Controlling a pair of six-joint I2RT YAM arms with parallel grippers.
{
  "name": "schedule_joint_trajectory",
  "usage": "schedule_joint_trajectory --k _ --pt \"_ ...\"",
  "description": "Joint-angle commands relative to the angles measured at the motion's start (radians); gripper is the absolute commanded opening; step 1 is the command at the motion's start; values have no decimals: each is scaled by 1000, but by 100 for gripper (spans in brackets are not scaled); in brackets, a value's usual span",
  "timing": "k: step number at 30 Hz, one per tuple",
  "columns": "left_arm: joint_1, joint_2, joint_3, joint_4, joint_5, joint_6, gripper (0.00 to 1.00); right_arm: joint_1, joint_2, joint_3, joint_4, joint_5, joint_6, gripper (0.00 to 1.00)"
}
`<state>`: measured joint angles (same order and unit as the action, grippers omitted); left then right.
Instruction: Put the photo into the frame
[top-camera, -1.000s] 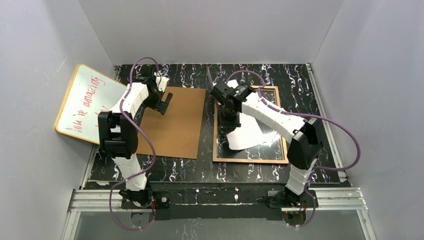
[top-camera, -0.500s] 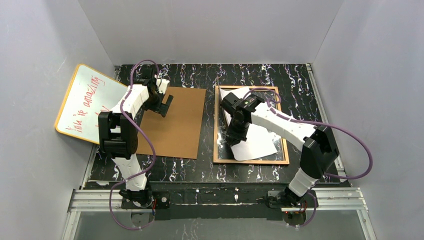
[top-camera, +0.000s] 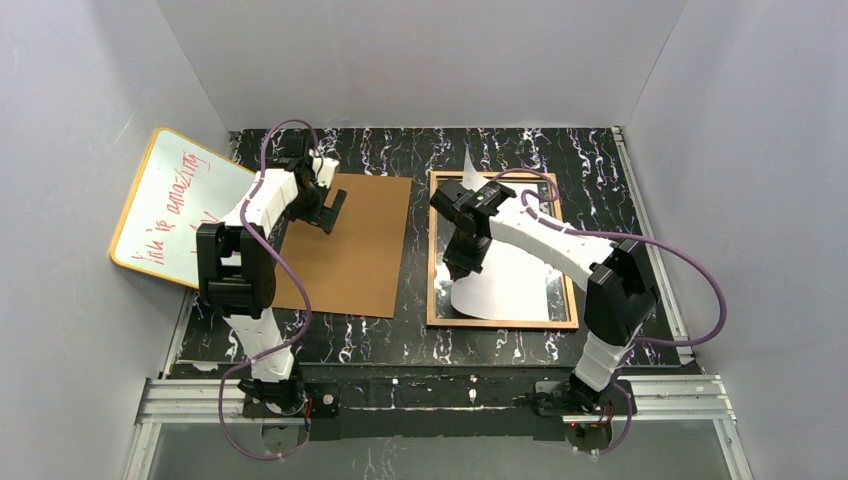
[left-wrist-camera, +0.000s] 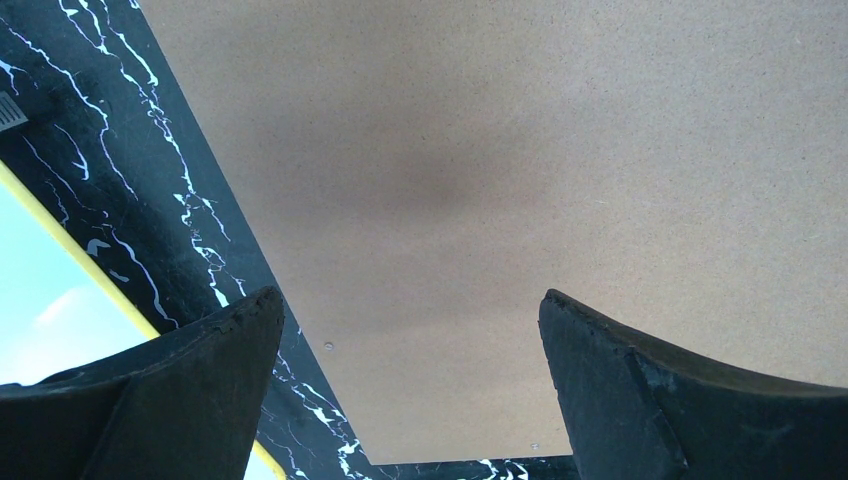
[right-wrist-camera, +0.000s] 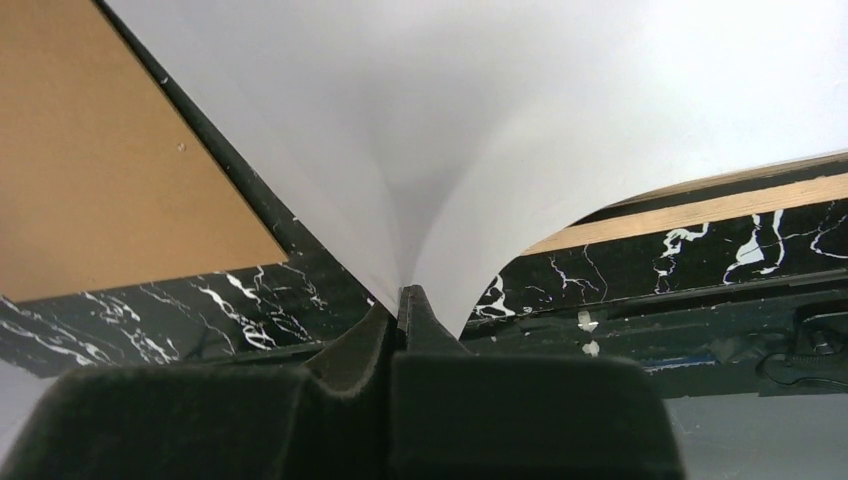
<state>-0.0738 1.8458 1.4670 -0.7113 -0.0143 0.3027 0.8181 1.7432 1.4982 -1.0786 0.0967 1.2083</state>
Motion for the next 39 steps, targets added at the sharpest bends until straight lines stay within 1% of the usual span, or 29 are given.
schedule_joint_trajectory --k 1,14,19,22,27,39 --pt "3 -36 0 -15 14 -5 98 -18 -2 35 -56 76 60 1" --pt "2 -37 -20 1 14 -1 98 -19 27 39 -83 120 -72 1" --pt "3 -39 -22 2 12 2 98 -19 31 27 -61 101 -159 1" --pt "3 -42 -24 1 10 4 98 -19 45 35 -81 97 -190 1" --pt "3 -44 -25 1 10 4 98 -19 42 13 -65 64 -249 1" --pt "3 -44 -26 0 13 4 98 -19 37 -20 -87 68 -286 1"
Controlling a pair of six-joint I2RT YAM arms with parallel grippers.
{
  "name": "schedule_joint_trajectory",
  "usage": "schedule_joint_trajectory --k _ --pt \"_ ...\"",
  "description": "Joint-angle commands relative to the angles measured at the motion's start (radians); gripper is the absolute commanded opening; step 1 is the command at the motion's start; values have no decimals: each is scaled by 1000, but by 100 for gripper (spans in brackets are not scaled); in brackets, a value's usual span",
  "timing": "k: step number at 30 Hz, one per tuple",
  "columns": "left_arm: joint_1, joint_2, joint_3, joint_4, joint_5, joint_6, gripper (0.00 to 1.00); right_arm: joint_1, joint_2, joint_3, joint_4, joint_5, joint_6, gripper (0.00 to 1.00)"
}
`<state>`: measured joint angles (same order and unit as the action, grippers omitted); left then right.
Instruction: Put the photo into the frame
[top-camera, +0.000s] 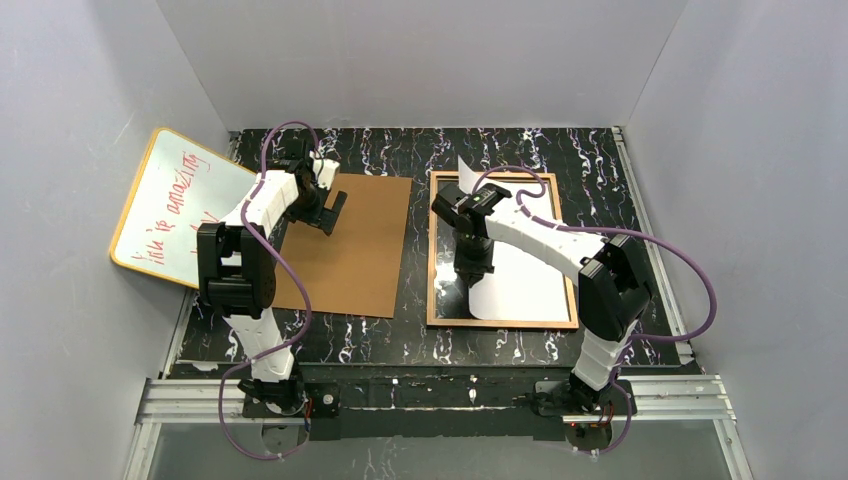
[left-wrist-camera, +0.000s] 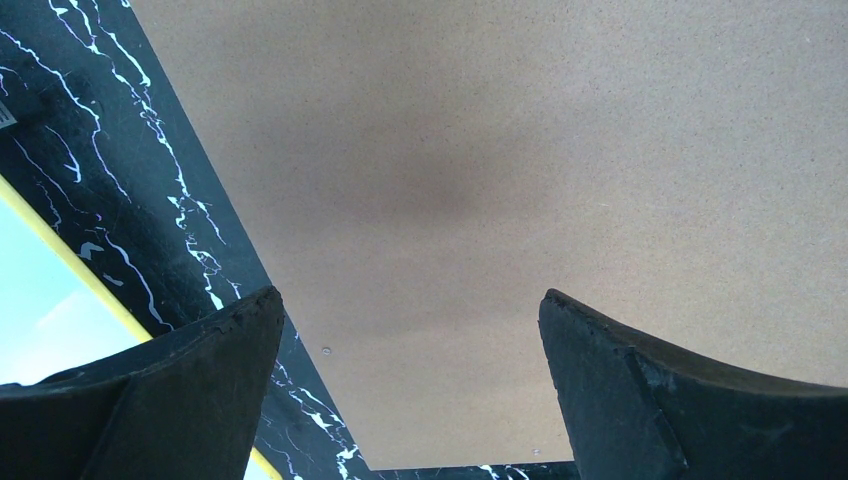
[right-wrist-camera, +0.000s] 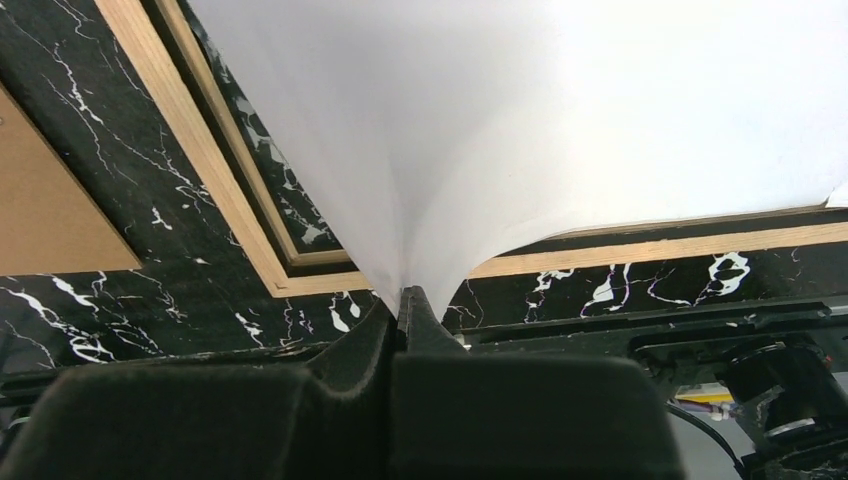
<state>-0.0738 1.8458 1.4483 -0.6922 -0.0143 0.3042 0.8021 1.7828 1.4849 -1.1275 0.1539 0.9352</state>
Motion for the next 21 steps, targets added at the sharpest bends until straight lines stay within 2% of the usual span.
schedule_joint_trajectory --k 1,4,6,10,14,21 --pt "2 -45 -8 -20 14 3 98 -3 -1 -5 -45 20 -17 1" --pt "2 -49 -8 -18 9 7 98 -3 2 -6 -65 36 -32 3" --pt "2 -47 -8 -17 6 7 98 -3 0 -13 -62 35 -42 10" --pt "2 -49 -11 -19 14 3 98 -3 1 -15 -45 20 -47 17" --pt "3 -50 -17 -17 12 8 98 -4 10 -4 -40 28 -50 31" --pt "3 -53 -15 -20 11 12 98 -32 10 6 -28 54 -46 36"
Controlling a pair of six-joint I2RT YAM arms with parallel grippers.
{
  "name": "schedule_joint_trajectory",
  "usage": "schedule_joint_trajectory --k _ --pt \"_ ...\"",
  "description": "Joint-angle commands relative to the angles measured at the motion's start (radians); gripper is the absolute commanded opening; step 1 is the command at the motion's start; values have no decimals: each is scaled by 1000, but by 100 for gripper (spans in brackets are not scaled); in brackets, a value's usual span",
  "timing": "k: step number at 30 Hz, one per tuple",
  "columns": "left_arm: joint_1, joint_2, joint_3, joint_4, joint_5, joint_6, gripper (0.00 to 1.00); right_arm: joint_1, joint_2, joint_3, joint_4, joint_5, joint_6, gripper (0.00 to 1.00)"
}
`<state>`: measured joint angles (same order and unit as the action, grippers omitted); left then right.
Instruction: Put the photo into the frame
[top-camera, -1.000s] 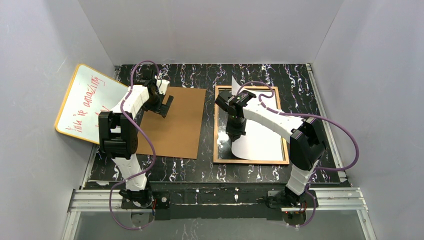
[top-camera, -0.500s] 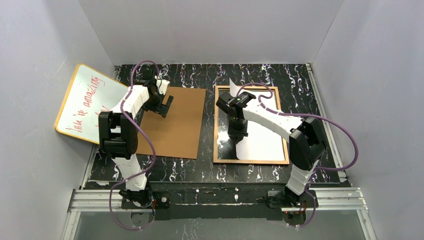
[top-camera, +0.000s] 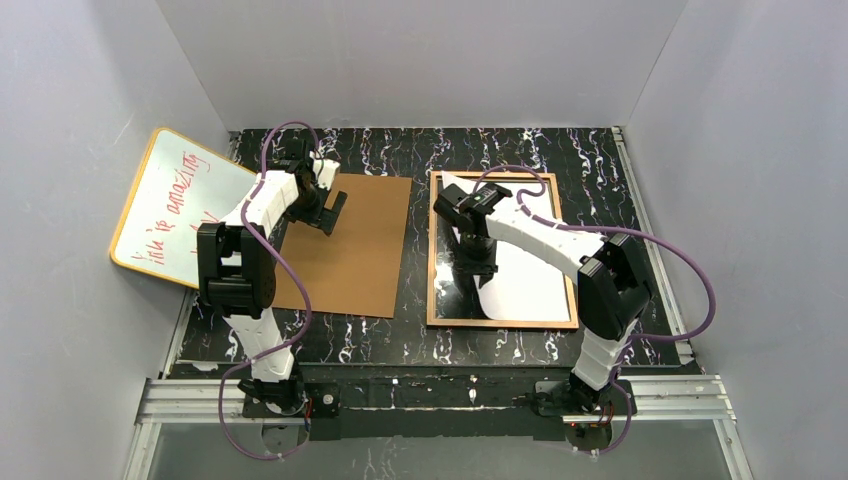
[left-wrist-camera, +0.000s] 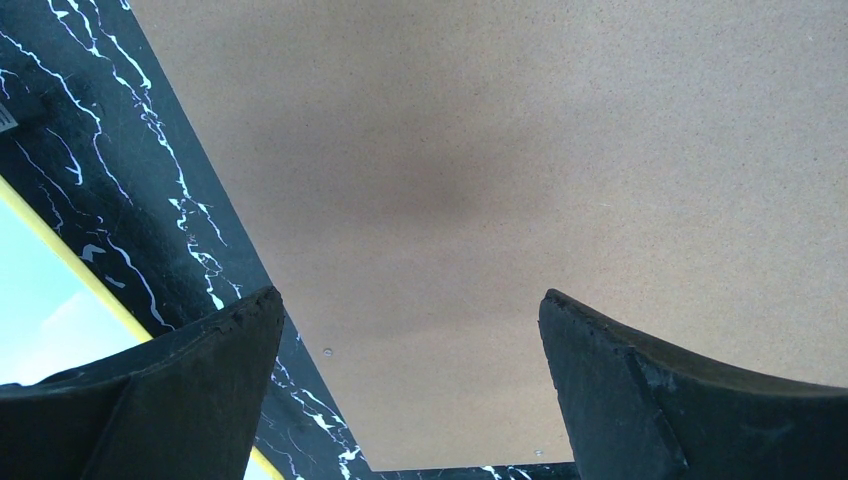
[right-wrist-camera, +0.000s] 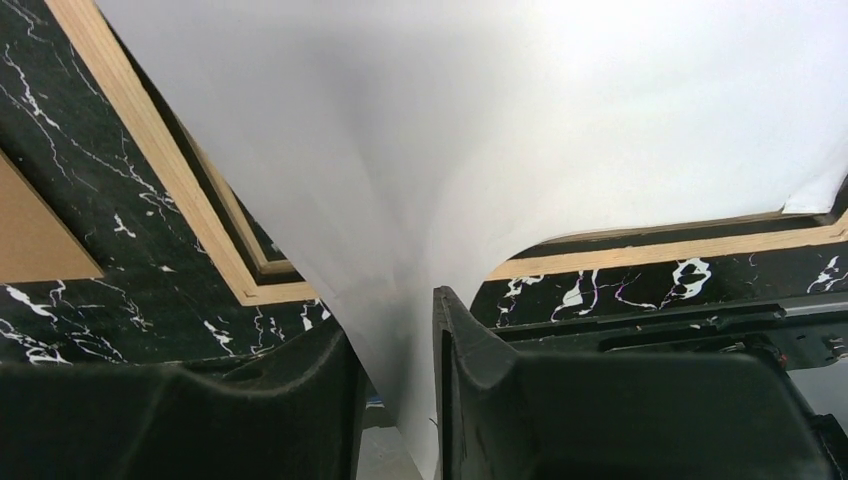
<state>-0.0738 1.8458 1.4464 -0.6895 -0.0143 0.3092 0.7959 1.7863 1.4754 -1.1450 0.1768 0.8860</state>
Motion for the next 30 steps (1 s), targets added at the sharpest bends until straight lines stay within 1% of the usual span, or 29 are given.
schedule_joint_trajectory --k 1,3,5,8,9,14,18,23,27,30 --pt "3 -53 -13 -22 12 7 98 -31 8 14 -3 28 6 36" --pt "3 -54 -16 -21 13 8 98 -33 9 10 16 17 10 39" --pt "3 -58 -19 -22 11 12 98 -34 9 1 41 -8 8 46" --pt "2 -60 -19 -22 8 16 98 -34 4 -19 86 -50 -7 61" --pt "2 -61 -18 -22 9 16 98 -34 1 -20 98 -66 -17 70" --pt "2 -59 -12 -26 14 16 98 -39 -1 1 148 -146 -66 89" --pt "2 -58 -12 -30 14 17 98 -49 10 24 154 -193 -92 93" --pt "2 -59 -3 -37 14 21 98 -75 -15 24 205 -257 -96 92" --pt "4 -43 30 -46 -23 21 98 -76 -50 -11 328 -328 -55 91" --pt "20 -12 89 -63 -71 36 98 -74 -39 -16 424 -369 -17 91"
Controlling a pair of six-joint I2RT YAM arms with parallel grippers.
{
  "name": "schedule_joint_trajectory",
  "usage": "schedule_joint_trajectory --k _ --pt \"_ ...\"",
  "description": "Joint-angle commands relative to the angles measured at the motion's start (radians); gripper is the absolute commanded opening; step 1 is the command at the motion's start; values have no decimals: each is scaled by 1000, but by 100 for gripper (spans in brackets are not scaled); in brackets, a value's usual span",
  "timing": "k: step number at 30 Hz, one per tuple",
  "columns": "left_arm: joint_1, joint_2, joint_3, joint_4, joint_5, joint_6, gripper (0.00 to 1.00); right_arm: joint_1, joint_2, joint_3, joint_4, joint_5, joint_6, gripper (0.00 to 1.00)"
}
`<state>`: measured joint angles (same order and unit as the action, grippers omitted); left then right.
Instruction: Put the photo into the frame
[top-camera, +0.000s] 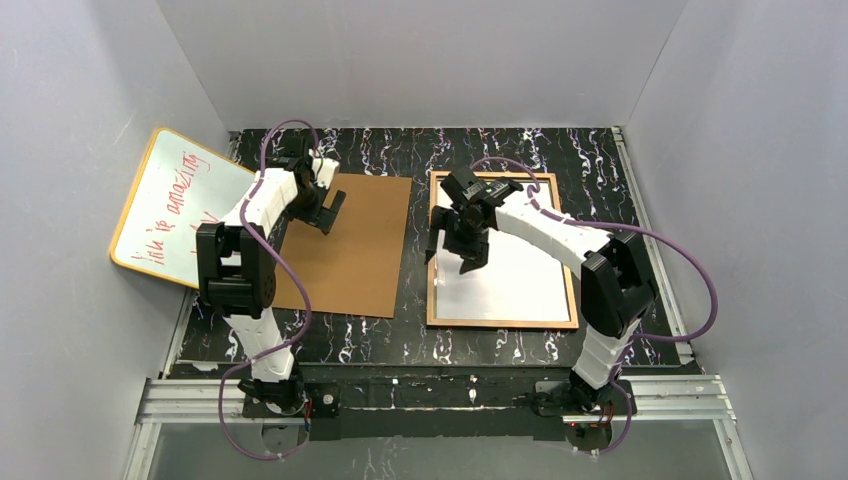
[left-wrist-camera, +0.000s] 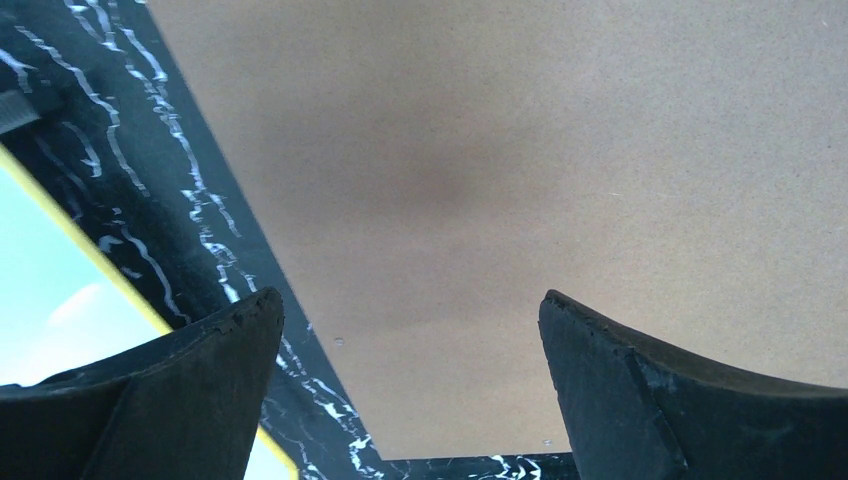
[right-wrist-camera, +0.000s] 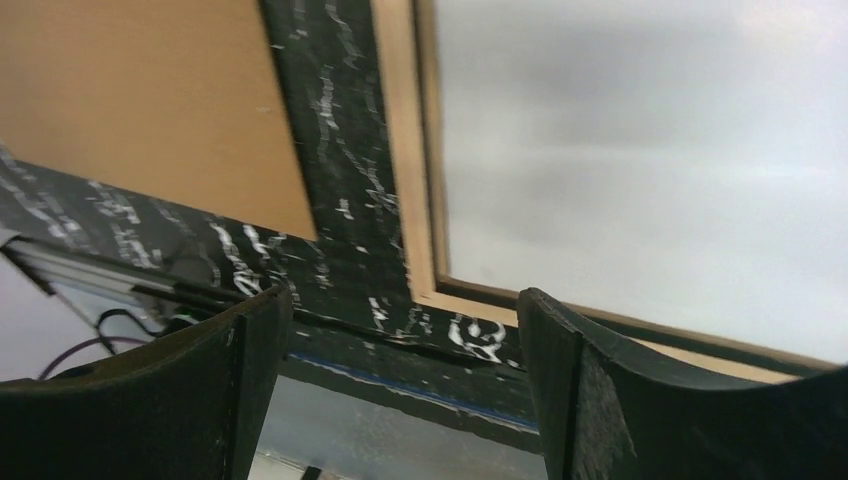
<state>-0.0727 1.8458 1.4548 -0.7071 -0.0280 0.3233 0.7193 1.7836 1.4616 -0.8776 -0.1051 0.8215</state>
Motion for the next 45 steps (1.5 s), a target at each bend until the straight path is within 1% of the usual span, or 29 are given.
schedule_joint_trajectory --k 1,5,6,8,10,12,15,21,25,28,36,39,42,45 --pt "26 1 106 -47 -88 31 98 5 -21 13 178 -95 60 91" --pt "70 78 240 -57 -209 67 98 31 64 109 257 -102 99 91" --pt "99 97 264 -48 -247 75 98 40 103 149 264 -85 109 91" --pt "120 133 293 -18 -322 94 98 51 165 205 260 -45 124 91" --pt "123 160 288 25 -393 116 96 56 221 239 260 -17 148 91" --pt "123 164 240 107 -467 148 95 61 261 254 271 5 167 91" --pt "123 172 174 210 -527 194 94 70 300 257 299 31 188 91" --pt "123 180 83 318 -508 240 94 78 327 229 332 80 211 91" --pt "122 212 65 331 -510 257 94 78 330 191 357 99 226 91" --pt "121 223 47 330 -468 250 94 77 340 170 369 100 237 91" --pt "87 237 0 242 -329 197 94 73 332 126 371 151 253 91" --pt "43 237 -26 224 -290 188 94 72 330 113 378 148 258 91" --pt "23 232 -34 185 -230 175 92 68 332 100 374 145 269 91" --pt "4 229 -34 144 -179 171 87 61 326 73 378 147 288 92"
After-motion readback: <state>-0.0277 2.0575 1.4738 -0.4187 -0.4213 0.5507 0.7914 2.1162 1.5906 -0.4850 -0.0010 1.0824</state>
